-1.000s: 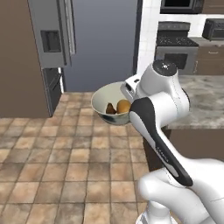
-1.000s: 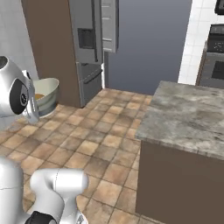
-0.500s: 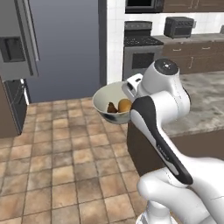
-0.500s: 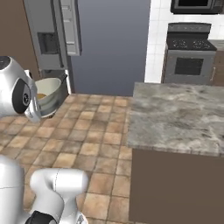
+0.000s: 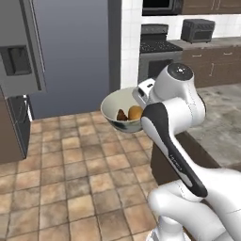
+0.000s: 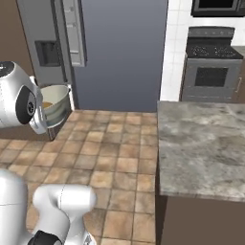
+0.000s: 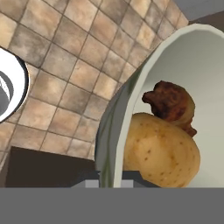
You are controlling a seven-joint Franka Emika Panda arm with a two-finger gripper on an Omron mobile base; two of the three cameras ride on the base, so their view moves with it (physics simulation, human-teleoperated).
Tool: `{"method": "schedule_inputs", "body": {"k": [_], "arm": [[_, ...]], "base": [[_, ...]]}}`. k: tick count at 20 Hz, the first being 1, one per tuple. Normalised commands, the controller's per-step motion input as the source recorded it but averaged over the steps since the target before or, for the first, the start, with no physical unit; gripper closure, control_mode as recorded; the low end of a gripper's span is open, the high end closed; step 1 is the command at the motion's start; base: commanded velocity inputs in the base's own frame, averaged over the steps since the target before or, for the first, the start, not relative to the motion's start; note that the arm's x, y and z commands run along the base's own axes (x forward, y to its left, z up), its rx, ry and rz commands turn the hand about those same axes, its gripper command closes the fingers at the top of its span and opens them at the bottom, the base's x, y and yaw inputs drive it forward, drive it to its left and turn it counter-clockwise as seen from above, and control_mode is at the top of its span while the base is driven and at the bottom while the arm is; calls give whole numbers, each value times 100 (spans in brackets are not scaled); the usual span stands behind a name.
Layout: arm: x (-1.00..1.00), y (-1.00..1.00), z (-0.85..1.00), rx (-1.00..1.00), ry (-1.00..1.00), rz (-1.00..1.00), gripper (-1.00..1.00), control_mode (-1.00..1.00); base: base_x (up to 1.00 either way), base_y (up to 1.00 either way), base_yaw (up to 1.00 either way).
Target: Pick the chicken drumstick and potato from their plates and place them in the bowl. Then put the bowl in the fridge.
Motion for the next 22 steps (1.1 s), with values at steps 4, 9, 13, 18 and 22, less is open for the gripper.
{"method": "schedule_inputs", "body": {"k": [4, 9, 13, 18, 22], "arm": [[0, 0, 0, 0, 0, 0, 100, 100], [0, 0, 0, 0, 0, 0, 100, 100], [0, 0, 0, 0, 0, 0, 100, 100], [0, 0, 0, 0, 0, 0, 100, 100], [0, 0, 0, 0, 0, 0, 100, 100]], "base": [[85, 41, -9], [87, 36, -11], [89, 26, -14], [78, 24, -30], [78, 27, -30]]}}
